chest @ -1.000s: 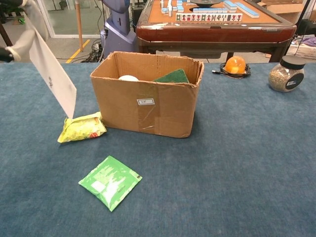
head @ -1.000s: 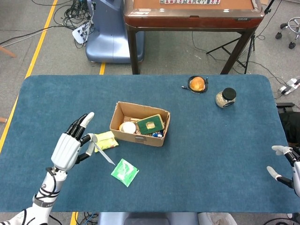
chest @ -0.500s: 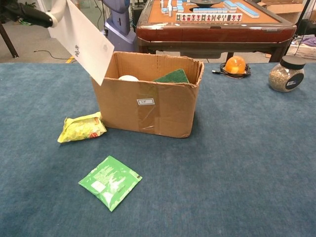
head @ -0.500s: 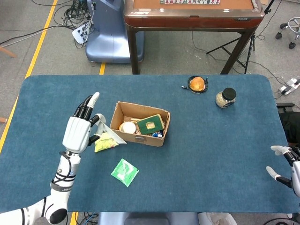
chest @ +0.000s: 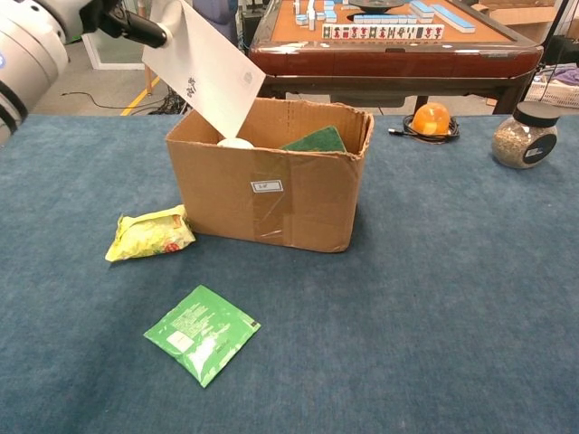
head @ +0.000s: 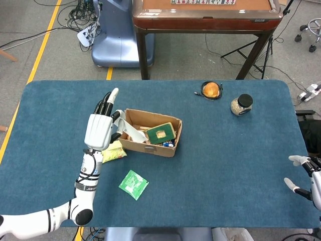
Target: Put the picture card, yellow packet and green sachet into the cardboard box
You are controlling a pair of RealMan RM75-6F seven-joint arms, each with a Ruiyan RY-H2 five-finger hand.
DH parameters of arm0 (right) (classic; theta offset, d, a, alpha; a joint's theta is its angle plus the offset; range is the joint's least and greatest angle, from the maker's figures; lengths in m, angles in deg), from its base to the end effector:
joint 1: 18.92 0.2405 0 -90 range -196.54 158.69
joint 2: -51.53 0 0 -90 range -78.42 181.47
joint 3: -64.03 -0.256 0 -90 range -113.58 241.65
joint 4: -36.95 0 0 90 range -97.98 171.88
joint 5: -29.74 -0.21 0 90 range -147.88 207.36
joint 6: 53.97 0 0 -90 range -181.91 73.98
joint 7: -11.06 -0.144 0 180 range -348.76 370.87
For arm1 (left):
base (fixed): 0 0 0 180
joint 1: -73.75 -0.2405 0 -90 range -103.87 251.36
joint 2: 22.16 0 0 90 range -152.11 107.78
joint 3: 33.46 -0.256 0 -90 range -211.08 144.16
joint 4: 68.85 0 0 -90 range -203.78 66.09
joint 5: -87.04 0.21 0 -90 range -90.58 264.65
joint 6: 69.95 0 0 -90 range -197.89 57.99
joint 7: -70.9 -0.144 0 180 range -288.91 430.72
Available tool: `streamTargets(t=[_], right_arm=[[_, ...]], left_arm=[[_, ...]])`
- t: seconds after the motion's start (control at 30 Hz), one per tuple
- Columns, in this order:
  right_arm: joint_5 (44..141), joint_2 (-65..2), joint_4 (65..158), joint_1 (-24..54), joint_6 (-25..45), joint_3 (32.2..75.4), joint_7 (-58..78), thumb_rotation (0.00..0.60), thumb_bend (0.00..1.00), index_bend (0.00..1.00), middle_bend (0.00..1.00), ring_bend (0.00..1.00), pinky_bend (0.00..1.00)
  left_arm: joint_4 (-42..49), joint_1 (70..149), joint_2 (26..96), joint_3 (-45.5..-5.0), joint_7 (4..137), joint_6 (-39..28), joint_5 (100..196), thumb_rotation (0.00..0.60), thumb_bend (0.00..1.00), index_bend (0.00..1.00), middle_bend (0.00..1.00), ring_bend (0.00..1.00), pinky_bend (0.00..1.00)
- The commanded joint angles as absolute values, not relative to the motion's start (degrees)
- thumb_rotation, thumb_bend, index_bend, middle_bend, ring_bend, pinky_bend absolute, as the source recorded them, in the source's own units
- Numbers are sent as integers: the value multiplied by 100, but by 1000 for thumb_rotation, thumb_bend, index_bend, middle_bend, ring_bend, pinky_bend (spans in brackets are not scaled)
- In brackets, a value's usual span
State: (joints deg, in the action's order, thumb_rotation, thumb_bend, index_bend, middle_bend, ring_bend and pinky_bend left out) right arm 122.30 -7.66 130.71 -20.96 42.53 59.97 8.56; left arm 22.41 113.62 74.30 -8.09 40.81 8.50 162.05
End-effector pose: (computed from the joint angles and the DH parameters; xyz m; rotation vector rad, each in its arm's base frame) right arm -0.3022 -0.1456 0.2053 1.3087 -0.7507 1.0011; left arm -0.0607 0.3449 0.0511 -1.3893 -0.6500 -1.4003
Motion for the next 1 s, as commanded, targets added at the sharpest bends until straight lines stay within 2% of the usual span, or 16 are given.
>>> streamTargets(t=[0.03, 0.47, 0.6, 0.7, 0.87, 1.0], right_arm=[[12227, -764, 13069, -2096, 4253, 5997, 849, 600, 49, 389, 480, 359, 416], [12242, -735, 13066, -2098, 4264, 6006, 781, 600, 49, 389, 480, 360, 416], [12245, -725, 13062, -2106, 4284, 6007, 750, 600, 49, 388, 480, 359, 416], [12237, -725, 13058, -2105, 4281, 6005, 742, 600, 49, 388, 480, 360, 416], [12221, -735, 13060, -2089, 4241, 6007, 768, 600, 49, 389, 480, 359, 416], [12206, -743, 13067, -2076, 4210, 6006, 795, 600, 49, 389, 480, 359, 416]], left_arm=[[1941, 11569, 7679, -742, 3996, 801, 16047, 600, 507, 680, 0, 0, 165], [842, 12102, 8290, -813, 4044, 617, 15882, 600, 506, 680, 0, 0, 165], [770, 12097, 8277, -960, 4080, 553, 15879, 600, 506, 635, 0, 0, 165], [824, 12061, 8204, -1064, 4058, 524, 15884, 600, 502, 540, 0, 0, 165], [1023, 11999, 8092, -1156, 3943, 566, 15870, 600, 388, 254, 0, 0, 165], [1198, 11949, 8008, -1216, 3954, 645, 15935, 600, 332, 145, 0, 0, 165]])
